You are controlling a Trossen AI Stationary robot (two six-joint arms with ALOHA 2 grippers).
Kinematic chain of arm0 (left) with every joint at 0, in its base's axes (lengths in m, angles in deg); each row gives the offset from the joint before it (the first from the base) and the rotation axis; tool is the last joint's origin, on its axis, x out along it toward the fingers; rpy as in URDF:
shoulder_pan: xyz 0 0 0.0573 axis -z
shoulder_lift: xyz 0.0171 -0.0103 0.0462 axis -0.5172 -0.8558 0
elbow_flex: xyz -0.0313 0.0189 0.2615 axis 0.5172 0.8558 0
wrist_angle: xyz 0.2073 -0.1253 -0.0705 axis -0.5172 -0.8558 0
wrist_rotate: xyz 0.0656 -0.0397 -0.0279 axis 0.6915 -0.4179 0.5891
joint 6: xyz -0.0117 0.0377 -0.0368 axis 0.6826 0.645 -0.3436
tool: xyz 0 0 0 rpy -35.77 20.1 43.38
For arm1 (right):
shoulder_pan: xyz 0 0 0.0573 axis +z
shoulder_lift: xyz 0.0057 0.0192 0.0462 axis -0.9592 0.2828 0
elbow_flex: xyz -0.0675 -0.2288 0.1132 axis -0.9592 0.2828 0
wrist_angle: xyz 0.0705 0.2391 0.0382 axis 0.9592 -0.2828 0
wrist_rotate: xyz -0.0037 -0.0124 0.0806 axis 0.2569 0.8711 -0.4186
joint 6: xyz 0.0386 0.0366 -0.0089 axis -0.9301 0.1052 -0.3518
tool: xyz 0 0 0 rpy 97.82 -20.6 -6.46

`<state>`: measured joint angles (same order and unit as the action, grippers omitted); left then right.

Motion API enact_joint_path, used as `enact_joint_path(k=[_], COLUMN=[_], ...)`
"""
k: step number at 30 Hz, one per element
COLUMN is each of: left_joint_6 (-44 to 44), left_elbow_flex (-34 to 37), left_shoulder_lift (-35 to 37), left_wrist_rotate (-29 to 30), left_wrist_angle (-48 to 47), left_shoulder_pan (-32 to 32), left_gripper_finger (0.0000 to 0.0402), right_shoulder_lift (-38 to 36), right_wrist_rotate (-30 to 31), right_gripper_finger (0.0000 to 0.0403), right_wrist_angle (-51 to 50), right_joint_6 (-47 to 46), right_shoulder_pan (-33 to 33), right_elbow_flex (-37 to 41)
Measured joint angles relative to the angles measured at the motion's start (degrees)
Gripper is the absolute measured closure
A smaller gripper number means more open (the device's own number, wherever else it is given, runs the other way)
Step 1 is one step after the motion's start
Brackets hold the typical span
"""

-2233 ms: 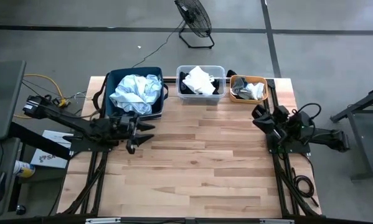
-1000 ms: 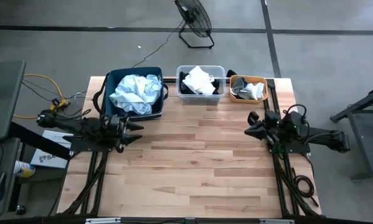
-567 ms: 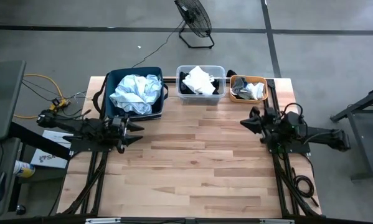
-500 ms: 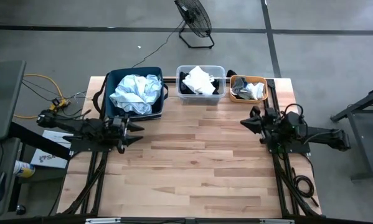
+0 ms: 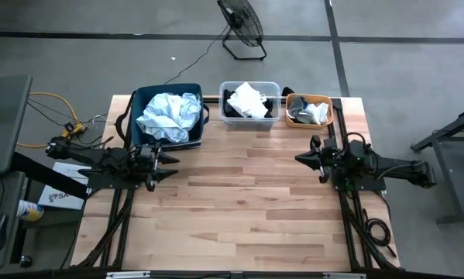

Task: Pick & Place Cloths
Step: Return to Home Position

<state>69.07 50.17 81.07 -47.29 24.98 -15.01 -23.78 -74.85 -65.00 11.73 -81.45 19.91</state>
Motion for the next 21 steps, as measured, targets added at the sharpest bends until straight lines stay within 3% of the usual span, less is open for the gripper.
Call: enact_joint_path(k=[21], left_joint_6=[0.0], left_elbow_flex=[0.0], left_shoulder_lift=[0.0], left_wrist_rotate=[0.0], left_wrist_angle=[-0.2], left_shoulder_pan=[0.0], left_gripper_finger=[0.0197], right_shoulder_lift=[0.0], right_wrist_rotate=[0.0], right_gripper_finger=[0.0399], right_wrist_angle=[-0.9], right_joint_6=[1.7], right_shoulder_pan=[0.0], right_elbow_flex=[0.0])
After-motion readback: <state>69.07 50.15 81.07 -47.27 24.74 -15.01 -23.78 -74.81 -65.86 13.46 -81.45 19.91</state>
